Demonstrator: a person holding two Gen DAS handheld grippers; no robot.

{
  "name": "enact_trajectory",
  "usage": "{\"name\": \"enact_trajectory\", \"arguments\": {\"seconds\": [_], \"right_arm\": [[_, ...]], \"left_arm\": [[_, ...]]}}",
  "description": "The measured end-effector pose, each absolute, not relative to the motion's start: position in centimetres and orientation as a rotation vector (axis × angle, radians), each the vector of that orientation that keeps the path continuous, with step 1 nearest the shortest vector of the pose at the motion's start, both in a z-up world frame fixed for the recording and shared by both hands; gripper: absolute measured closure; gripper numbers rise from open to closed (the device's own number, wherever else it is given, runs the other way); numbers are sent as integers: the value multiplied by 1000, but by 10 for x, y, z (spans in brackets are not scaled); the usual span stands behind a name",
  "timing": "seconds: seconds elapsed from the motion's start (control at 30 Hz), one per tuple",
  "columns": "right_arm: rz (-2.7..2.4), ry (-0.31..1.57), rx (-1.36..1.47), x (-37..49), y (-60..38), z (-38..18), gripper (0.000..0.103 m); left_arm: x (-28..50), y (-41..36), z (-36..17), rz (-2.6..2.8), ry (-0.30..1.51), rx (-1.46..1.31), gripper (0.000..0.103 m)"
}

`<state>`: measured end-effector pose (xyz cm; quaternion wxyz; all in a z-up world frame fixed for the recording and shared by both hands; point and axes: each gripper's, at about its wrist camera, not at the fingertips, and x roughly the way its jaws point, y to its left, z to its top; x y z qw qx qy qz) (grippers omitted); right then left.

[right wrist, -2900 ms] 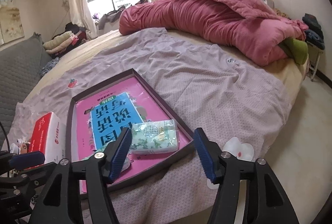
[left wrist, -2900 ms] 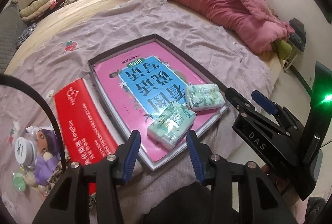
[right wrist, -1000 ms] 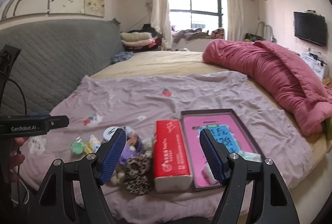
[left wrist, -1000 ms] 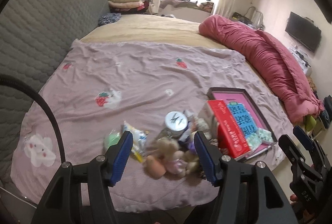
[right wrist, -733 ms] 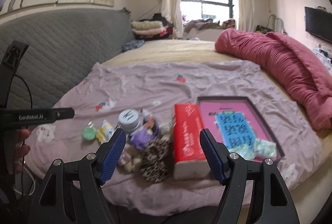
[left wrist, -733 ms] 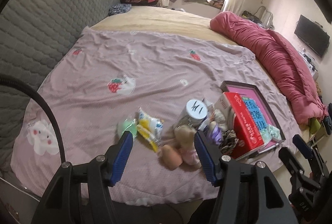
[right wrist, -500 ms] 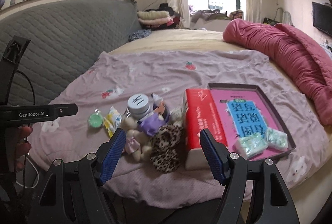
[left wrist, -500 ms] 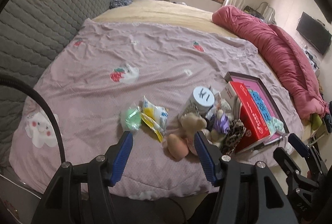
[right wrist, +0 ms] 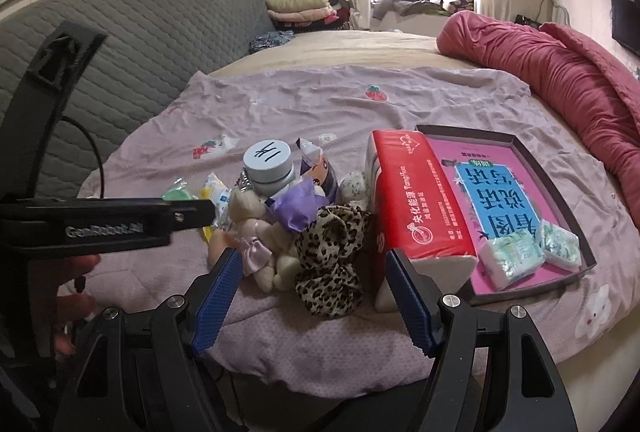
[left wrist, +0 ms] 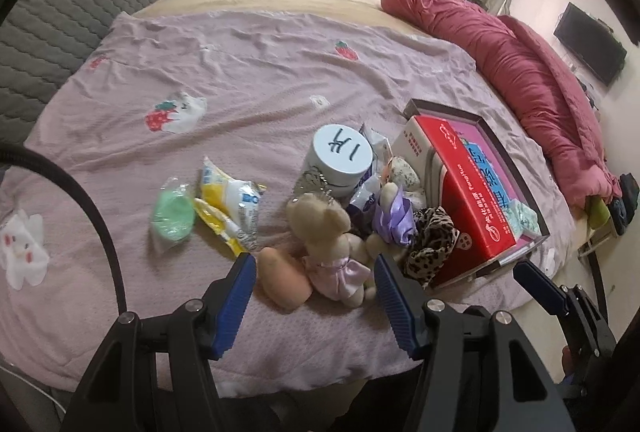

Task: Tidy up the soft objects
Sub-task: 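Grasp the crowned teddy bear with the left gripper while the right grasps the leopard-print cloth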

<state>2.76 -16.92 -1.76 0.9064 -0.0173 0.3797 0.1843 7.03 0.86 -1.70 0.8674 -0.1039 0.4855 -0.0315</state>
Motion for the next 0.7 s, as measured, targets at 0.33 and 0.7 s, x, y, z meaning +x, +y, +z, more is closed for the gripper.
{"name": "enact_trajectory", "arguments": {"seconds": [0.33,0.7], "right_arm": [[363,800,-99,57,-155,-49,28],[372,767,-158,70,-149,-62,83]], "left_arm": [[89,9,-40,-101,1051,-243,42],[111,21,-60,-107,1078,-311,42]]}}
